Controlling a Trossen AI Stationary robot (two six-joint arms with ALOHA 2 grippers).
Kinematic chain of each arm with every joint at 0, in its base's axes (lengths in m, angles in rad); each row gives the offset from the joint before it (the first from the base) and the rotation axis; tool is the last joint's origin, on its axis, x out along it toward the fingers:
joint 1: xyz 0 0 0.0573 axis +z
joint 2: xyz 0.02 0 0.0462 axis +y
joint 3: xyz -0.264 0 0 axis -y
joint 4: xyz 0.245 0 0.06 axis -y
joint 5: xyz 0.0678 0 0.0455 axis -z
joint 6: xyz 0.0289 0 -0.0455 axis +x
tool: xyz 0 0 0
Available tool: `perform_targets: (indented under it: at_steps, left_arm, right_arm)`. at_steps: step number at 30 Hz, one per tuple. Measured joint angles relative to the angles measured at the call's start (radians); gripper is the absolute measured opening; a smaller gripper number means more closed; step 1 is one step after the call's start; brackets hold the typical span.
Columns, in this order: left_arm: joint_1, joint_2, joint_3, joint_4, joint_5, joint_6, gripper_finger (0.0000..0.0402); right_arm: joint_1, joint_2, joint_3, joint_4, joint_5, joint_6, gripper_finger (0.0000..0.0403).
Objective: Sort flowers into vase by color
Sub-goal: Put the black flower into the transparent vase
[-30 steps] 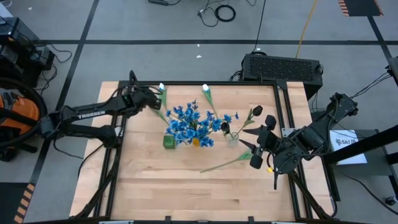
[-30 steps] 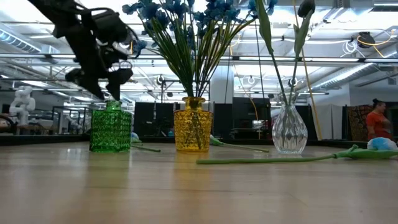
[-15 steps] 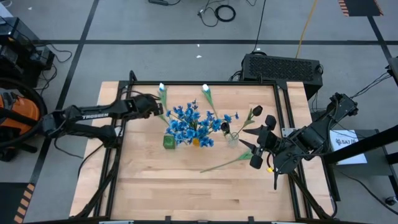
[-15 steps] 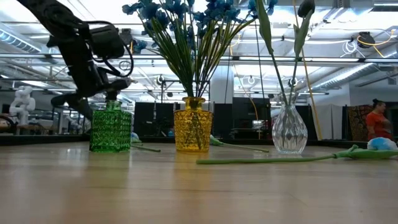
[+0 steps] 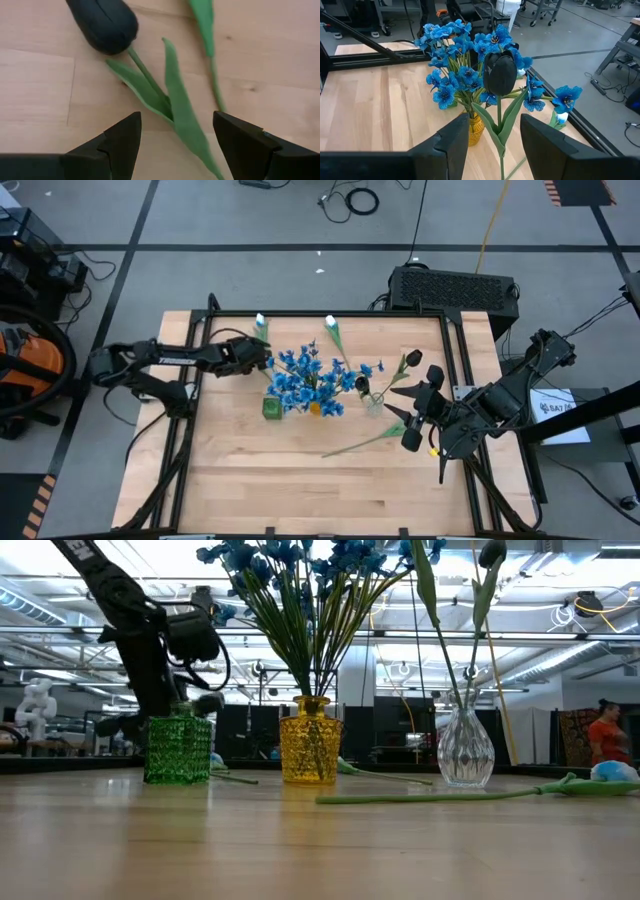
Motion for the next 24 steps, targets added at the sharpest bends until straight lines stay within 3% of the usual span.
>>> perform_targets:
  at_steps: [10, 24]
  left_arm:
    - [0.048, 0.067, 0.003, 0.040, -0.007, 0.009, 0.0237]
    - [0.107, 0.071, 0.000, 0.046, -0.005, 0.137, 0.0066]
  right_arm:
    - [0.000, 0.000, 0.000, 0.000, 0.000, -0.016, 0.0169]
    - [0.000, 0.000, 0.000, -0.001, 0.000, -0.022, 0.0169]
